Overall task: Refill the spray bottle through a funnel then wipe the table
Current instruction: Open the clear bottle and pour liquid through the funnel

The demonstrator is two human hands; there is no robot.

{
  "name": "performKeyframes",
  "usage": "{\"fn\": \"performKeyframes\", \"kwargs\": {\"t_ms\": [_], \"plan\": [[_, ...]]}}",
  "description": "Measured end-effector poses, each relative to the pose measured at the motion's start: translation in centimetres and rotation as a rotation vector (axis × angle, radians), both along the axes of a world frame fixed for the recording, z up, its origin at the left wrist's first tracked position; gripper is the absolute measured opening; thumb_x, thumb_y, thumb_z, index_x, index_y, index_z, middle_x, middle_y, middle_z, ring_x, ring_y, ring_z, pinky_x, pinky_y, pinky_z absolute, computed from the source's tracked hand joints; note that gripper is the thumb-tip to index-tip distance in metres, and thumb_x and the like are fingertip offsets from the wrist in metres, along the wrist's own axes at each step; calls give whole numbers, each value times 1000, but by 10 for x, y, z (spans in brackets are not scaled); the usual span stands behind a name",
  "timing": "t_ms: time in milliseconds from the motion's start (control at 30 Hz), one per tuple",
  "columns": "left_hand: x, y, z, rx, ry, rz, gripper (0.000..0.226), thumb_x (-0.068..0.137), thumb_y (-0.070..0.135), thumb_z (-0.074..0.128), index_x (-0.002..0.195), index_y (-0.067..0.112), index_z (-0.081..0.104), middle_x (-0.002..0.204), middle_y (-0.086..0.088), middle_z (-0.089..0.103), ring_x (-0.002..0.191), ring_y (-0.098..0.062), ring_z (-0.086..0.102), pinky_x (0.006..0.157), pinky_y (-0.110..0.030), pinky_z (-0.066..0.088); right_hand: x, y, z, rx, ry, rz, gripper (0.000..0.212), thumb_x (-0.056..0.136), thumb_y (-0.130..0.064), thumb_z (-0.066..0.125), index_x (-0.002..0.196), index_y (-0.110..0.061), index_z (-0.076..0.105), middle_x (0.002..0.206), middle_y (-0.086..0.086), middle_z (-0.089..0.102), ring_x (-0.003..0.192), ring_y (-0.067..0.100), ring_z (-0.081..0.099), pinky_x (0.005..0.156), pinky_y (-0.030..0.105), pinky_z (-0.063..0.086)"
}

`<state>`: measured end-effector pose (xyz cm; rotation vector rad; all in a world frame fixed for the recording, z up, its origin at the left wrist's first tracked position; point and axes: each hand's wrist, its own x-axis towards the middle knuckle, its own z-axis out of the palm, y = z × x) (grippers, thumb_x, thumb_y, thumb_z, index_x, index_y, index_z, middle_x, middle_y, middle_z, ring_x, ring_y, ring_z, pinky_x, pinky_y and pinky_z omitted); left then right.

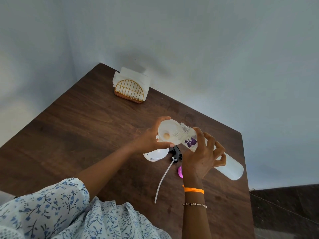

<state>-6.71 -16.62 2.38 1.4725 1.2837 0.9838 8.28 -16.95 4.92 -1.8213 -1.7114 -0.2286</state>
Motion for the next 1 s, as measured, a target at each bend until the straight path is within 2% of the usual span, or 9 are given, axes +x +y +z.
{"fn": "performKeyframes", "kwargs": {"t_ms": [200,367,500,700,867,1000], "plan": [[0,1,0,1,12,1,85,76,24,74,138,30,14,144,3,30,117,-5,33,92,-19,35,0,0,0,0,5,-4,64,57,-3,83,111,-30,61,119,5,59,115,24,30,94,58,27],[-1,1,-2,-11,19,-3,86,76,26,74,136,35,13,144,3,30,122,-10,36,93,-21,36,-1,0,0,0,-7,-2,66,55,0,83,111,-30,61,117,5,60,114,24,30,93,58,27],[-1,2,-3,-8,18,-2,86,76,25,74,136,35,13,143,3,30,118,-6,34,91,-19,36,0,0,0,1,-2,-1,65,56,-3,84,111,-30,61,118,5,59,115,24,30,94,58,27],[-1,2,-4,-5,21,-4,86,76,25,74,137,33,13,143,4,30,118,-7,36,82,-4,34,-1,1,0,6,-5,-5,65,55,-3,85,110,-30,62,117,4,60,115,25,31,93,57,28],[-1,2,-3,-12,19,-7,87,76,25,74,137,34,13,143,4,30,118,-8,36,89,-16,37,0,1,0,6,-14,-8,66,55,-2,84,110,-30,61,117,4,59,115,25,31,93,57,27],[-1,2,-3,-8,24,-9,86,76,24,74,136,34,14,144,3,28,117,-6,33,81,-2,32,0,1,-1,1,-1,-7,65,56,-3,84,111,-30,61,119,5,59,116,28,35,96,57,25]]}}
